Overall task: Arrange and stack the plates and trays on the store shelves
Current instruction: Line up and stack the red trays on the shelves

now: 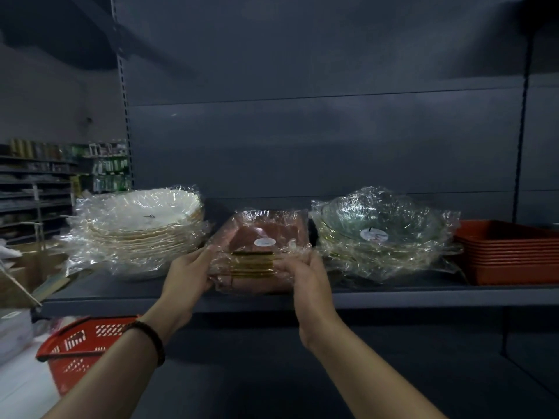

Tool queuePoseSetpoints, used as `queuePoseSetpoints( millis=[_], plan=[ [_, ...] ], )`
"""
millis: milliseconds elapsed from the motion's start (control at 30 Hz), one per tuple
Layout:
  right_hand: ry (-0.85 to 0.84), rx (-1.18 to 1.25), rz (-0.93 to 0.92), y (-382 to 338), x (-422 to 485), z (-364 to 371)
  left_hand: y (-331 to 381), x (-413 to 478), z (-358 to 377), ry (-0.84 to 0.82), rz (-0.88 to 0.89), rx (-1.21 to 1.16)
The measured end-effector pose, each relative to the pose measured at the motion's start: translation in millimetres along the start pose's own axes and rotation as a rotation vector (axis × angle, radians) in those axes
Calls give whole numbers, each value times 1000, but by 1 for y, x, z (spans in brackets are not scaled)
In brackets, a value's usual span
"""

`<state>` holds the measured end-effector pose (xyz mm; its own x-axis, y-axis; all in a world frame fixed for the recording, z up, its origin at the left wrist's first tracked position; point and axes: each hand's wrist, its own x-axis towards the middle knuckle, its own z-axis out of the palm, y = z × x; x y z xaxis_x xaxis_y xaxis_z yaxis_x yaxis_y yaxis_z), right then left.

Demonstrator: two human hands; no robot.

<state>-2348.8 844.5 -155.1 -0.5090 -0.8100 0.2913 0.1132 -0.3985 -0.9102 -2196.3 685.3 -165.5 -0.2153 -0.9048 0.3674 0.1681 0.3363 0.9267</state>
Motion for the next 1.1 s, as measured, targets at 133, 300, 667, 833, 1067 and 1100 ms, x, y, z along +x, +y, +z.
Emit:
queuePoseSetpoints(
  millis=[133,300,667,833,1067,1100],
  plan=[
    [43,-84,-46,-8,0,-14,0,-4,20,-41,26,26],
    [1,-127,-2,-18,1,-29,6,-13,34,-18,-10,-15],
    [200,-602,-255,-11,-32,-16,17,-25,22,-24,-56,-11],
    [-99,-616,-470,7,-53,24,14,-20,-44,188,-60,-16],
    [-380,-341,-31,48,-24,118,-2,-10,-156,381,-141,-176],
    [-364,-308,14,52,-15,130,-1,-6,-166,384,-157,-201]
  ],
)
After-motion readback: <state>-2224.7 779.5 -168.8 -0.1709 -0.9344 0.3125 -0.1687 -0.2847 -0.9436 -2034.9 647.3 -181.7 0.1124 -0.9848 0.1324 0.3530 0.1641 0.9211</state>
